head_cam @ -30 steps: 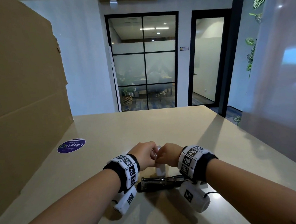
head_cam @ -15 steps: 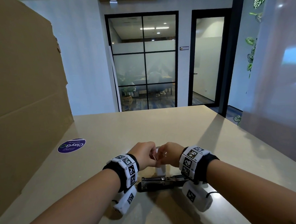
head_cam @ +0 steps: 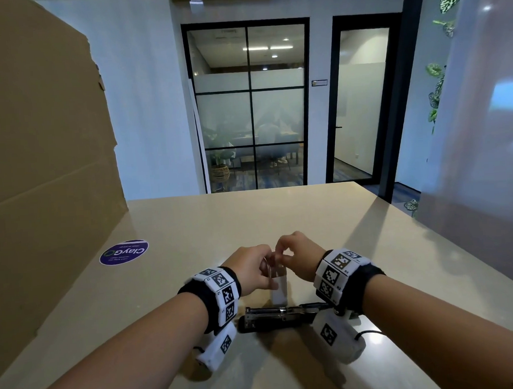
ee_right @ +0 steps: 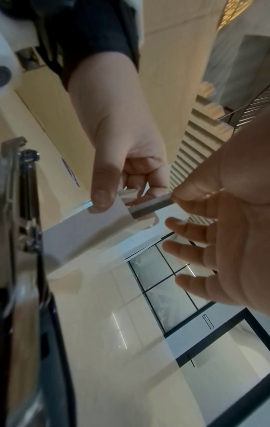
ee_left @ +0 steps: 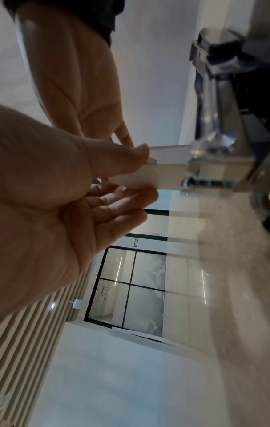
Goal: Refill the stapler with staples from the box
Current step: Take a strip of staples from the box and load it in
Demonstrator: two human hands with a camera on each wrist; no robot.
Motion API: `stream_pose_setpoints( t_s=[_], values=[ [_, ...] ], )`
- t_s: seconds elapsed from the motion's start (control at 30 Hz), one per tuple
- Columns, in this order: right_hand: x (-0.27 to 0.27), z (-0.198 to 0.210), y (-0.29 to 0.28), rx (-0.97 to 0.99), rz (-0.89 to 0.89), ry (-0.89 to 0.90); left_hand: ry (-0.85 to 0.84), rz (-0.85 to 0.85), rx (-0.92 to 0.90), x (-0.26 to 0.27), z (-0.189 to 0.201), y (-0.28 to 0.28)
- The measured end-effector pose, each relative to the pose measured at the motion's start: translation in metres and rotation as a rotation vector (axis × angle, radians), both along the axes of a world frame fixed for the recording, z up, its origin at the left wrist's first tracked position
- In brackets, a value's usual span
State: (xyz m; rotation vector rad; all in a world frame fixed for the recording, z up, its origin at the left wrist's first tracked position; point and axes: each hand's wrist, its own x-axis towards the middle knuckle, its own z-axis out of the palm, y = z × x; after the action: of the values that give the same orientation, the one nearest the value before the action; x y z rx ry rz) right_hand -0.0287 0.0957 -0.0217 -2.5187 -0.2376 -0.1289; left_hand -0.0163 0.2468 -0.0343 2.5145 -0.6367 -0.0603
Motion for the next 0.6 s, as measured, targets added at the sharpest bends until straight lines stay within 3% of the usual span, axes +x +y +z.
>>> stream_pose_setpoints(
  t_s=[0.2, 0.47, 0.53, 0.6],
  values=[
    [0.004, 0.004, -0.003, 0.273, -0.109, -0.103, 0.02, 0.013, -0.021, 0.0, -0.001, 0.002],
    [0.005, 0.012, 0.005, 0.667, -0.178, -0.005, -0.01, 0.003, 0.015, -0.003, 0.0, 0.001],
    [0.006, 0.012, 0.004, 0.677, -0.216, 0.083, -0.012, 0.004, 0.003, -0.003, 0.0, 0.001],
    [0.008, 0.009, 0.0, 0.568, -0.223, 0.124, -0.006, 0.013, -0.017, -0.004, -0.002, 0.002]
  ],
)
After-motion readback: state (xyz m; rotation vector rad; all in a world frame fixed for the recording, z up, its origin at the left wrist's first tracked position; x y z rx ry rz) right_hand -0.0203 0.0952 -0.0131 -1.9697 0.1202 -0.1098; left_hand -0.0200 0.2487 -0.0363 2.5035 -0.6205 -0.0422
